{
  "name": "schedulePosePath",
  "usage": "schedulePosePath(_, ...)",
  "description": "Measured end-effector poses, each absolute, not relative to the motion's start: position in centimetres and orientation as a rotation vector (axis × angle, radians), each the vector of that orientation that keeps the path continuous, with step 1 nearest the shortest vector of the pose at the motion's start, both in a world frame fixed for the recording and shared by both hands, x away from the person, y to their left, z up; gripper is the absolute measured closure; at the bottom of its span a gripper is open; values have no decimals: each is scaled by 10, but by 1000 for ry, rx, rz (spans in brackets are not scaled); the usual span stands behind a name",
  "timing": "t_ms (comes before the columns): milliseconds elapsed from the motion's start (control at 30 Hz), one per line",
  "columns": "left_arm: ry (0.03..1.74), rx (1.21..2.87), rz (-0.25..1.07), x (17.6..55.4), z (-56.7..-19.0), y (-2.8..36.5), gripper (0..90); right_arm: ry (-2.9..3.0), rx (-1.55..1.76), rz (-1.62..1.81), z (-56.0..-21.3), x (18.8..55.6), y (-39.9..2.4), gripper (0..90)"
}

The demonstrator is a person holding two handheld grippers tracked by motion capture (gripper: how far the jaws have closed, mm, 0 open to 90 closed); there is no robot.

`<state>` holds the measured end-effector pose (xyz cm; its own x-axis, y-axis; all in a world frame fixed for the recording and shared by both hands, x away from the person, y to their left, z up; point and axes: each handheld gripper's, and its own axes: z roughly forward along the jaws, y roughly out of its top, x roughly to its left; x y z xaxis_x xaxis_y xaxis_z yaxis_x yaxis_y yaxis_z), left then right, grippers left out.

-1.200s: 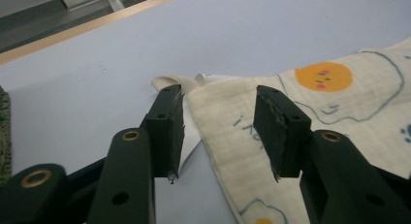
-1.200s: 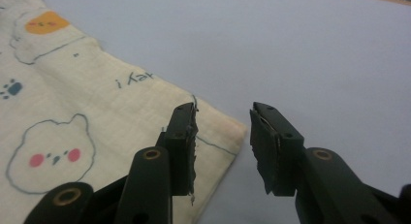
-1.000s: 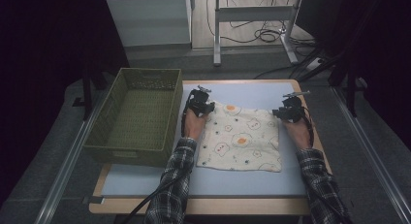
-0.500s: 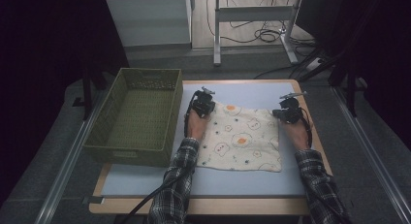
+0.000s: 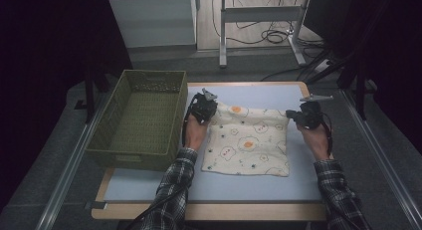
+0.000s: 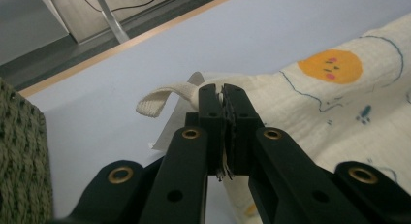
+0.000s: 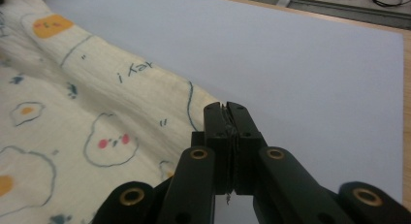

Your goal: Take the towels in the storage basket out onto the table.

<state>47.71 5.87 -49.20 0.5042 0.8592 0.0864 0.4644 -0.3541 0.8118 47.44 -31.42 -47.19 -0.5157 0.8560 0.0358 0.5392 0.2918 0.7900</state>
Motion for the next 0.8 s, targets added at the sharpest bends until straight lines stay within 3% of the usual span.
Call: schedulePosePath(800, 1048, 1902, 526, 389, -515, 77, 866, 2274, 1126, 1204, -473, 386, -319, 880)
